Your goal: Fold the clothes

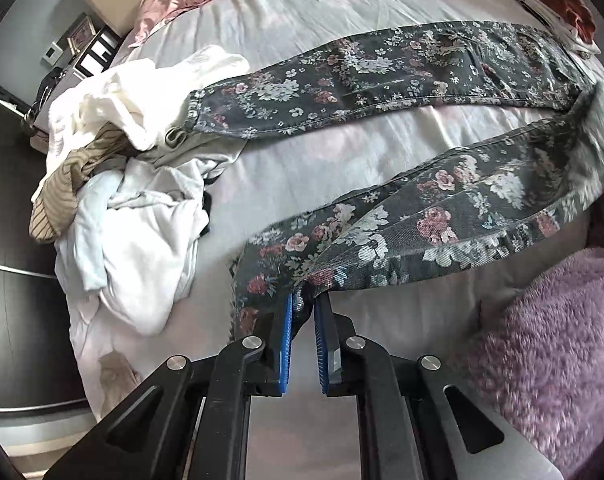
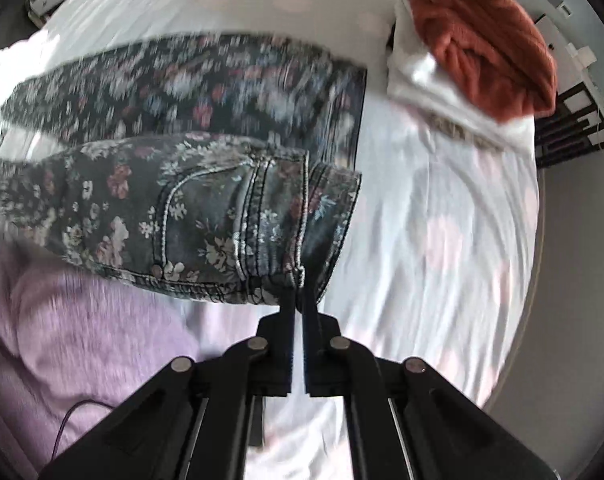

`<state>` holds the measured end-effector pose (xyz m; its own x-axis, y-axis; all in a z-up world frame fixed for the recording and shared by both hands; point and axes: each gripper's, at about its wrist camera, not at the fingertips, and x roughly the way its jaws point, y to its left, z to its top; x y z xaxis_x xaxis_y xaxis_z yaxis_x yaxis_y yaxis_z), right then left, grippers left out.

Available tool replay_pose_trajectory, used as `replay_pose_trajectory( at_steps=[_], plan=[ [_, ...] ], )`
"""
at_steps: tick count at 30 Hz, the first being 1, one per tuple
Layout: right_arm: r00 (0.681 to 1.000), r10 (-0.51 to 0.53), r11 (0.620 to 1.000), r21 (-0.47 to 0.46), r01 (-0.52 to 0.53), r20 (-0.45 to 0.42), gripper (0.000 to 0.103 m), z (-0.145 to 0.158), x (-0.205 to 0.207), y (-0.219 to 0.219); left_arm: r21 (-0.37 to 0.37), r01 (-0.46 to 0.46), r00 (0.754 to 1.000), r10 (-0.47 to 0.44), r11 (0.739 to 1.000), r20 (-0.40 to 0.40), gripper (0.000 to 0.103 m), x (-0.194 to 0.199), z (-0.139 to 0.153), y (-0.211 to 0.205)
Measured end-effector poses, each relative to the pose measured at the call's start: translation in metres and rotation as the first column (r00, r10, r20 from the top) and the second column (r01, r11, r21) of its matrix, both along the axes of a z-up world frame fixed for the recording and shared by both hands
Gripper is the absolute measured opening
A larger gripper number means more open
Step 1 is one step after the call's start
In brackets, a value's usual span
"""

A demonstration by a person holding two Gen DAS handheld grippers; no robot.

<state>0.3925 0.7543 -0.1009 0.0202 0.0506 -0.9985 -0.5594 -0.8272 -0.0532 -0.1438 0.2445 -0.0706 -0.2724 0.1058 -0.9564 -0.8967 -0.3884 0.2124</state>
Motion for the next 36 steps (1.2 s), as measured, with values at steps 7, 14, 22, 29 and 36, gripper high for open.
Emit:
replay_pose_trajectory(
  at_steps=[7, 14, 22, 29, 36],
  plan=[
    [0.998, 0.004, 0.998, -0.069, 0.000, 0.064, 0.003, -0.025, 0.028, -0.021, -0.008, -0.047, 0.999, 0.047, 0.999, -0.018, 0.004, 0.002, -0.005, -0.009],
    [0.996, 0.063, 0.998, -0.014, -0.063, 0.056, 0.007, -0.033, 0.024, -0.032, -0.021, -0.047, 0.998, 0.047, 0.999, -0.029, 0.004, 0.006, -0.010, -0.011],
    [0.980, 0.178, 0.980, 0.078, -0.185, 0.091, 0.026, -0.014, 0.023, -0.049, -0.058, -0.010, 1.000, 0.010, 0.998, -0.003, 0.009, 0.012, -0.016, -0.019],
    [0.952, 0.289, 0.946, 0.122, -0.299, 0.097, 0.035, -0.005, 0.025, -0.070, -0.146, 0.082, 0.997, -0.082, 0.986, 0.007, 0.030, 0.028, -0.029, -0.038],
    [0.929, 0.360, 0.908, 0.194, -0.371, 0.089, 0.035, 0.006, 0.017, -0.088, -0.190, 0.158, 0.987, -0.161, 0.969, 0.001, 0.044, 0.043, -0.044, -0.052]
  ],
)
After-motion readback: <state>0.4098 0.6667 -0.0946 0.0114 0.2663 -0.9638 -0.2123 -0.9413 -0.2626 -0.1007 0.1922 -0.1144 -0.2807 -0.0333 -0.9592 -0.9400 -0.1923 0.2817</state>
